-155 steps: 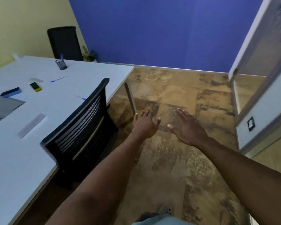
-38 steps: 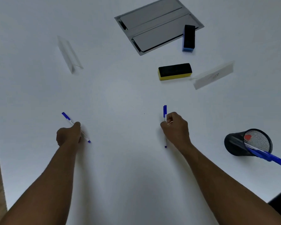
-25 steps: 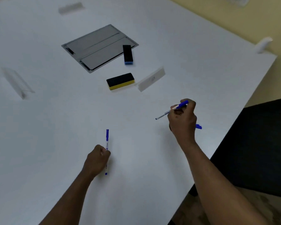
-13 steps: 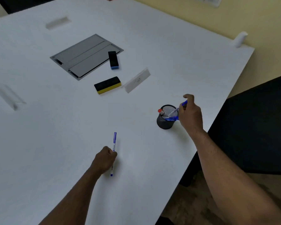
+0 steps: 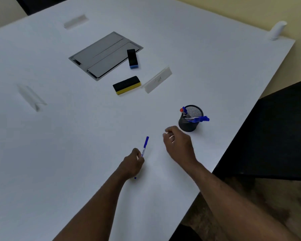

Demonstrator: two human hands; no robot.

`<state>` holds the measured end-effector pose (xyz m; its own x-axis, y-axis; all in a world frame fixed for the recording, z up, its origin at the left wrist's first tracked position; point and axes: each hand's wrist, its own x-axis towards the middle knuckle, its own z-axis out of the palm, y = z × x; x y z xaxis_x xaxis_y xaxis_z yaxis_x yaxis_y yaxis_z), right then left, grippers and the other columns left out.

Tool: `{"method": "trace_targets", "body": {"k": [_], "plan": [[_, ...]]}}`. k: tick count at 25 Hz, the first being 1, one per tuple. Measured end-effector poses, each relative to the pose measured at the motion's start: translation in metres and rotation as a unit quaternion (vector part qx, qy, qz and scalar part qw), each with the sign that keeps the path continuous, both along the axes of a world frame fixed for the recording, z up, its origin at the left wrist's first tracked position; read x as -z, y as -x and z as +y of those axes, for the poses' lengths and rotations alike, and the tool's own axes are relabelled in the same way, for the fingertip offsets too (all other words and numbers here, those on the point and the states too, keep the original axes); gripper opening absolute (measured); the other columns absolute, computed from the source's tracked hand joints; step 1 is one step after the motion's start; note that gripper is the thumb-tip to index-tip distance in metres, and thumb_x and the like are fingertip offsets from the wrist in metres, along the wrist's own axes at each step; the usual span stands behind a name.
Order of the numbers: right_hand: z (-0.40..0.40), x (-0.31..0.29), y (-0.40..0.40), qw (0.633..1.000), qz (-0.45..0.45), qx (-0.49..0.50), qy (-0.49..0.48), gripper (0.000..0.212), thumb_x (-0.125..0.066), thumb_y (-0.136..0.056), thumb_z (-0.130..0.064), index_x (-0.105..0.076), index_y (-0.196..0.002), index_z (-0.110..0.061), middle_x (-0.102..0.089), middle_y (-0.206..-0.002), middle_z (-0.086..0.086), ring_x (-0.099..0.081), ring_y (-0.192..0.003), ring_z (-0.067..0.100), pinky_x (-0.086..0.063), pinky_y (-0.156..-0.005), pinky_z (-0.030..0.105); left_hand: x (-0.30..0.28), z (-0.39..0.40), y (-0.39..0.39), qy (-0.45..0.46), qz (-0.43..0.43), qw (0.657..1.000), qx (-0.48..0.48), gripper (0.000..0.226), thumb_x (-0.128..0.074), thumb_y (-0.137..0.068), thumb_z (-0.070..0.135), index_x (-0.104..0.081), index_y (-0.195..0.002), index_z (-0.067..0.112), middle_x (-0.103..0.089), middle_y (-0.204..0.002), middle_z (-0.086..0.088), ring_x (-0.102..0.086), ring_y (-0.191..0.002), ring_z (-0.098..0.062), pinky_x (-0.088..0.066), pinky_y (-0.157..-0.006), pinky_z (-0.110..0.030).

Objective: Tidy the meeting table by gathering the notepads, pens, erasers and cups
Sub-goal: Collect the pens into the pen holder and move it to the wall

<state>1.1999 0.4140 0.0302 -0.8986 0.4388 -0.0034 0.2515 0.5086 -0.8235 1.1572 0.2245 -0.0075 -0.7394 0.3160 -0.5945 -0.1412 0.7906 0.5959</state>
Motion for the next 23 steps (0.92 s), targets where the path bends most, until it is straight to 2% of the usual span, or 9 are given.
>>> {"method": "trace_targets", "body": {"k": [2,4,8,10,13,16,19,21,23], "plan": [[-0.029,0.015,-0.002,0.963,-0.206,-0.034,0.169,0.038,-0.066,-0.085,-0.041,-0.053,-0.116,-0.023,-0.069,-0.097,-0.004,-0.065,-0.084,0.011,-0.053,-0.076,0.028,0.001,0.002,-0.002,0.003,-0.014,0.998,0.063,0.011,-0.041,-0.1,0.029,-0.041,-0.097,0.018,-0.055,-0.076,-0.004,-0.046,-0.061,-0.018,-0.039,-0.054,-0.027],[-0.043,0.028,0.0,0.933,-0.264,-0.021,0.245,0.043,-0.068,-0.084,-0.039,-0.051,-0.119,-0.021,-0.07,-0.1,0.002,-0.068,-0.092,0.021,-0.055,-0.087,0.038,0.003,0.001,-0.003,-0.002,-0.017,0.993,0.115,0.014,-0.04,-0.101,0.029,-0.043,-0.103,0.016,-0.057,-0.083,-0.007,-0.046,-0.066,-0.019,-0.041,-0.061,-0.029],[-0.044,0.026,0.005,0.959,-0.225,-0.038,0.167,0.015,-0.066,-0.086,-0.024,-0.062,-0.098,-0.014,-0.069,-0.089,0.002,-0.067,-0.086,0.019,-0.055,-0.08,0.032,0.006,0.001,-0.004,-0.019,-0.039,0.992,0.115,0.015,-0.044,-0.1,0.036,-0.044,-0.104,0.021,-0.06,-0.09,-0.003,-0.048,-0.07,-0.013,-0.041,-0.067,-0.029],[-0.033,0.009,0.008,0.978,-0.156,-0.025,0.135,0.012,-0.066,-0.088,-0.023,-0.057,-0.095,-0.02,-0.067,-0.085,-0.001,-0.065,-0.081,0.016,-0.05,-0.066,0.018,0.007,0.0,-0.001,-0.006,-0.062,0.992,0.114,0.04,-0.051,-0.094,0.051,-0.041,-0.123,0.025,-0.061,-0.113,-0.002,-0.057,-0.088,-0.014,-0.045,-0.076,-0.028],[-0.001,-0.03,0.01,0.995,0.06,0.054,0.058,0.028,-0.062,-0.091,-0.019,-0.048,-0.114,-0.026,-0.064,-0.083,-0.012,-0.065,-0.075,0.006,-0.049,-0.063,0.009,0.014,-0.001,0.005,0.097,-0.045,0.978,0.181,0.087,-0.057,-0.086,0.062,-0.017,-0.153,0.024,-0.02,-0.159,-0.008,-0.035,-0.139,-0.032,-0.036,-0.11,-0.04],[0.048,-0.058,0.007,0.963,0.206,0.165,-0.06,0.036,-0.059,-0.093,-0.016,-0.041,-0.124,-0.025,-0.062,-0.092,-0.015,-0.061,-0.081,-0.002,-0.045,-0.072,0.005,0.025,-0.006,0.008,0.176,-0.016,0.955,0.236,0.087,-0.058,-0.086,0.06,-0.018,-0.154,0.024,-0.005,-0.161,-0.009,-0.021,-0.142,-0.043,-0.03,-0.113,-0.048],[0.093,-0.063,0.01,0.948,0.188,0.222,-0.13,0.031,-0.053,-0.097,-0.015,-0.041,-0.125,-0.018,-0.061,-0.102,-0.009,-0.061,-0.086,0.007,-0.052,-0.079,0.021,0.032,-0.009,0.011,0.202,-0.015,0.947,0.248,0.083,-0.057,-0.087,0.059,-0.021,-0.152,0.024,0.003,-0.162,-0.005,-0.014,-0.141,-0.046,-0.031,-0.112,-0.05],[0.111,-0.055,0.018,0.96,0.108,0.21,-0.148,0.025,-0.049,-0.098,-0.013,-0.042,-0.122,-0.017,-0.06,-0.098,-0.002,-0.061,-0.085,0.021,-0.054,-0.073,0.038,0.033,-0.011,0.014,0.207,-0.018,0.945,0.254,0.082,-0.056,-0.088,0.059,-0.019,-0.153,0.025,0.007,-0.162,-0.003,-0.01,-0.142,-0.047,-0.029,-0.113,-0.05],[0.119,-0.044,0.029,0.969,0.03,0.17,-0.174,0.023,-0.046,-0.097,-0.009,-0.043,-0.119,-0.016,-0.057,-0.091,0.0,-0.06,-0.081,0.028,-0.052,-0.068,0.043,0.033,-0.013,0.017,0.205,-0.02,0.946,0.249,0.083,-0.055,-0.089,0.058,-0.017,-0.154,0.024,0.01,-0.163,-0.001,-0.006,-0.144,-0.047,-0.026,-0.115,-0.05]]}}
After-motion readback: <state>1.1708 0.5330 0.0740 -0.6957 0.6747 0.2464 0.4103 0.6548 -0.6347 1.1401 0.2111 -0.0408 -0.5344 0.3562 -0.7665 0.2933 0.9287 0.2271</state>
